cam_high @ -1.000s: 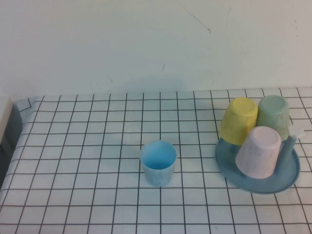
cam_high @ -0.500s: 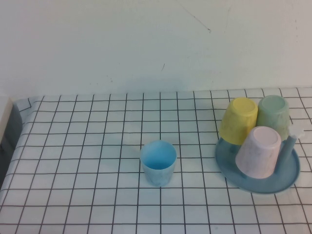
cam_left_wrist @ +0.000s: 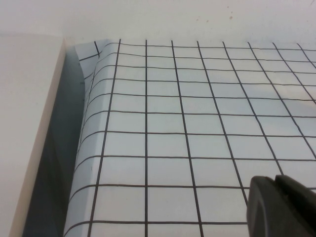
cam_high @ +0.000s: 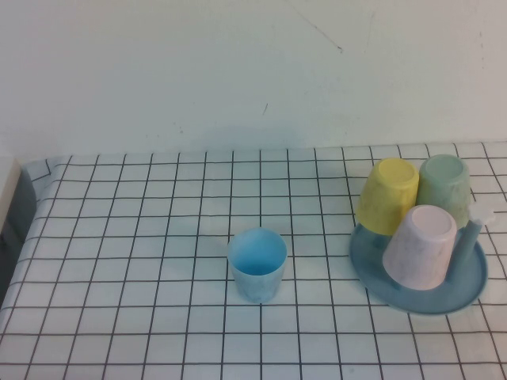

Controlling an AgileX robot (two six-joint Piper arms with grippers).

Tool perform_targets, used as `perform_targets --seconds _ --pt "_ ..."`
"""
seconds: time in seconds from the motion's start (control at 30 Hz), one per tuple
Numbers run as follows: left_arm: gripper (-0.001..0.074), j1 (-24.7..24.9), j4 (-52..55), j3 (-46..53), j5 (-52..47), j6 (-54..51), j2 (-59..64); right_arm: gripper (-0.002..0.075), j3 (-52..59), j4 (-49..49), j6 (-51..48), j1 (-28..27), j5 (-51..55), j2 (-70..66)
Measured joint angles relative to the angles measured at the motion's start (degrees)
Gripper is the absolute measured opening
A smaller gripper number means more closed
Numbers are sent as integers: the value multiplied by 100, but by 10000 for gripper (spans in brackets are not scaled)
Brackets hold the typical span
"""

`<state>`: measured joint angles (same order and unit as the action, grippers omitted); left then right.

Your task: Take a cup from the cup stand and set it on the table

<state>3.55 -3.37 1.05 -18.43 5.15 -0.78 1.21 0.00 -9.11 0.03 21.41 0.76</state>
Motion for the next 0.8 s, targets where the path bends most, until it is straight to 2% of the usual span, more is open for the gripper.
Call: perform_targets --seconds 0.17,0.27,0.57,0.67,0.8 --pt "-4 0 0 0 13 0 0 -3 14 0 -14 0 -131 0" --pt "-4 0 0 21 275 0 0 -3 37 0 -16 0 -620 0" --pt "-4 0 0 34 2800 0 0 -3 37 0 -26 0 -4063 0" --pt "-4 0 -10 34 3631 0 0 -3 37 0 142 0 -4882 0" --pt "-4 0 -10 34 4246 0 0 -3 37 52 305 0 -5676 0"
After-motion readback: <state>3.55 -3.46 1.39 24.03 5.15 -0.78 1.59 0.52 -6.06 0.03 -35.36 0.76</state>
